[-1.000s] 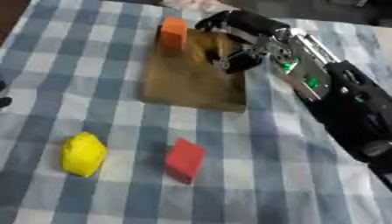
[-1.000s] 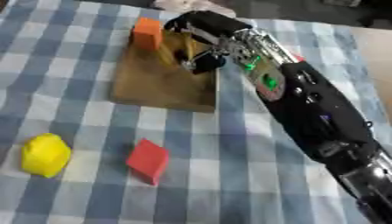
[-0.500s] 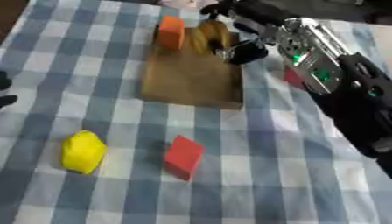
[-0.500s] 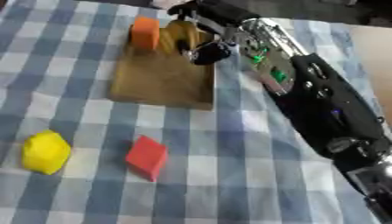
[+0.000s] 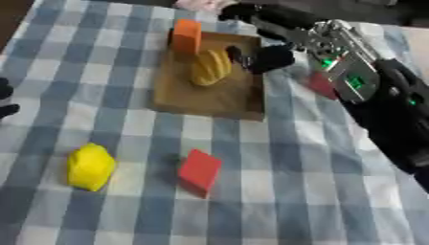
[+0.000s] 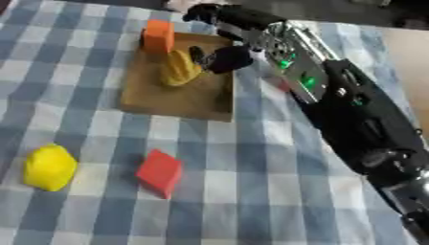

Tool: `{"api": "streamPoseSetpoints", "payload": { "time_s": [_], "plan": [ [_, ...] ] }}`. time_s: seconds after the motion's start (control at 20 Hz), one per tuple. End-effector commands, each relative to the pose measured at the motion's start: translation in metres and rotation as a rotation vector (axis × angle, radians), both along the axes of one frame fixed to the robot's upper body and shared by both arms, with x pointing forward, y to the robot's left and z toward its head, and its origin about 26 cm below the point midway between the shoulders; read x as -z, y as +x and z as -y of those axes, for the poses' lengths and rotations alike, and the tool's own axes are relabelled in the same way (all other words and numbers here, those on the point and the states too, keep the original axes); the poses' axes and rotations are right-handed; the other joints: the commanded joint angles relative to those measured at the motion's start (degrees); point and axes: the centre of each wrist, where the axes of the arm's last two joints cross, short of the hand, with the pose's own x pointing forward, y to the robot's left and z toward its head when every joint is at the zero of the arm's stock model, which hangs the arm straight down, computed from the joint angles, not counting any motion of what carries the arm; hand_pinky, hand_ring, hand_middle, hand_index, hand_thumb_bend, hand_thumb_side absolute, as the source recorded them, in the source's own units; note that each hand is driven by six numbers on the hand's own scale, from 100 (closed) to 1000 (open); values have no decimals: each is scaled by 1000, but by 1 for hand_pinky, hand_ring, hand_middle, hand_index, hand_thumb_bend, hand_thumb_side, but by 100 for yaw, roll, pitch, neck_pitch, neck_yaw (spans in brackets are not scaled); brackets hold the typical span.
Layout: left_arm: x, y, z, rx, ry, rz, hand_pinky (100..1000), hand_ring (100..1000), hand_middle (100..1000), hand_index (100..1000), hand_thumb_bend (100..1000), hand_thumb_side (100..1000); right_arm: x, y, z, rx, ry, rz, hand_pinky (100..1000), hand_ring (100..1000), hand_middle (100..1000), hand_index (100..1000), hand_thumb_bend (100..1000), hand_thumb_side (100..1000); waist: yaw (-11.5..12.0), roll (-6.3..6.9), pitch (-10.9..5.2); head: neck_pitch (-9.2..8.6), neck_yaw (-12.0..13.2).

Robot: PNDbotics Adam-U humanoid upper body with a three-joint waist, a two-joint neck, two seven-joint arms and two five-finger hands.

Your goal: Pick up objects on the table and place them in the box.

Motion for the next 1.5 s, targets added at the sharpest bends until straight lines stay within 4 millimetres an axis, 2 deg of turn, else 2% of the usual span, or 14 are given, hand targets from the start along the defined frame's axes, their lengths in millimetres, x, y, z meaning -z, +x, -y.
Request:
{"api": "streamPoseSetpoints", "payload": {
  "time_s": [0.05,0.15,0.25,0.35,0.6,0.85,1.0,1.25,1.4,1.5],
  "plan": [
    [-6,-3,-1,-1,14,26,791,833,744,858,165,955,-13,-2,7,-13,11,19,968,1000,998,1000,100,537,2,38,-136,-19,6],
    [-6,-3,-1,-2,14,24,791,833,744,857,164,954,-15,-4,9,-14,30,38,925,1000,905,995,100,446,-7,43,-146,-9,15],
    [-5,-4,-3,-8,15,19,791,833,743,857,164,955,-21,-8,16,4,48,76,911,986,836,974,100,395,-37,50,-174,21,39],
    [-3,-5,-5,-20,16,12,791,833,743,857,164,955,-27,-13,28,43,53,115,901,957,799,963,100,388,-90,49,-212,48,65],
    [0,-7,-11,-53,20,2,792,833,742,856,164,952,-38,-28,76,188,9,149,909,961,804,959,100,382,-277,28,-297,83,188],
    [2,-8,-14,-68,24,-2,792,833,743,856,164,953,-32,-42,115,315,-13,117,917,982,829,961,100,420,-437,55,-322,72,290],
    [2,-7,-13,-64,23,-1,792,833,743,856,163,952,-24,-45,125,361,-21,96,925,995,837,964,100,452,-475,90,-314,54,308],
    [1,-7,-12,-62,25,3,792,834,743,855,161,951,-13,-43,131,399,-51,72,935,1000,849,959,173,479,-491,144,-296,50,327],
    [1,-7,-13,-63,26,3,792,834,742,855,161,951,-9,-42,132,398,-50,53,943,1000,857,961,173,464,-489,152,-291,57,330],
    [1,-7,-13,-63,26,2,792,833,742,855,161,952,-8,-42,134,401,-44,46,952,1000,873,971,195,402,-486,147,-292,51,330]
  ]
}}
